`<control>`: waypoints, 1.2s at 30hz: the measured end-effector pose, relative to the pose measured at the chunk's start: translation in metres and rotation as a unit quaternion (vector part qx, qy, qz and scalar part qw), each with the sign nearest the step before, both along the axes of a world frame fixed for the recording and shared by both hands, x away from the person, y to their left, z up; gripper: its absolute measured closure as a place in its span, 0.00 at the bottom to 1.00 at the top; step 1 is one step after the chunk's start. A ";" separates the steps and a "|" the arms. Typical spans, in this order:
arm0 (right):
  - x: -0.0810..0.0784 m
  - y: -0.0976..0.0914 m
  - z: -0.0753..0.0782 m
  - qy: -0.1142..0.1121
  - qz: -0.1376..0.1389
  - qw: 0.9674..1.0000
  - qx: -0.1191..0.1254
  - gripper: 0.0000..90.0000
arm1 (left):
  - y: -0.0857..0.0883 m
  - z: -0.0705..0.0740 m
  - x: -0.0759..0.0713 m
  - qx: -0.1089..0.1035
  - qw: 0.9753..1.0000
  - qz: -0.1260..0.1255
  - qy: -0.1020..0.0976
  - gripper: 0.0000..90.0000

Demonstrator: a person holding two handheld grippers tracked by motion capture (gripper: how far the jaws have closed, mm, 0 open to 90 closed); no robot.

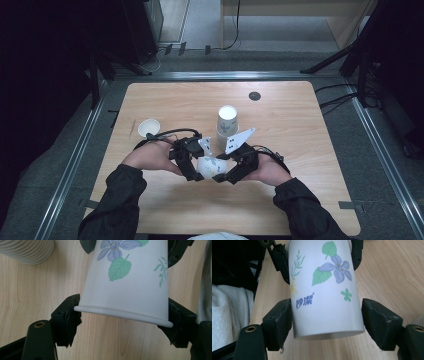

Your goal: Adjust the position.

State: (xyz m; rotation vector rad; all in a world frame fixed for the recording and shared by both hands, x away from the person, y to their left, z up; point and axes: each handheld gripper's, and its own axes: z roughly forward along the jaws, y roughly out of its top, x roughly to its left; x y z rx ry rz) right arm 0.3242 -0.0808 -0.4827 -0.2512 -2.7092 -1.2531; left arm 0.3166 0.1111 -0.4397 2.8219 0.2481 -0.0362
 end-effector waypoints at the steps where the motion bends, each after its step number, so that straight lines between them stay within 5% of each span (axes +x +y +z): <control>1: 0.000 0.001 0.000 -0.002 0.001 1.000 -0.001 0.31 | -0.001 0.000 0.000 -0.001 1.000 -0.001 0.000 0.27; 7: -0.002 0.003 -0.001 -0.003 0.009 1.000 -0.004 0.37 | 0.000 -0.001 -0.001 -0.003 1.000 -0.008 -0.006 0.27; 21: 0.002 -0.013 0.012 -0.011 -0.007 1.000 0.025 0.37 | 0.022 0.004 0.002 -0.086 0.996 0.020 0.007 0.17; 33: 0.005 -0.023 0.020 -0.014 -0.015 0.999 0.046 0.37 | 0.053 -0.004 0.002 -0.163 0.984 0.067 0.011 0.18; 36: 0.005 -0.023 0.021 -0.011 -0.013 0.999 0.050 0.37 | 0.057 -0.006 0.001 -0.191 0.978 0.078 0.015 0.18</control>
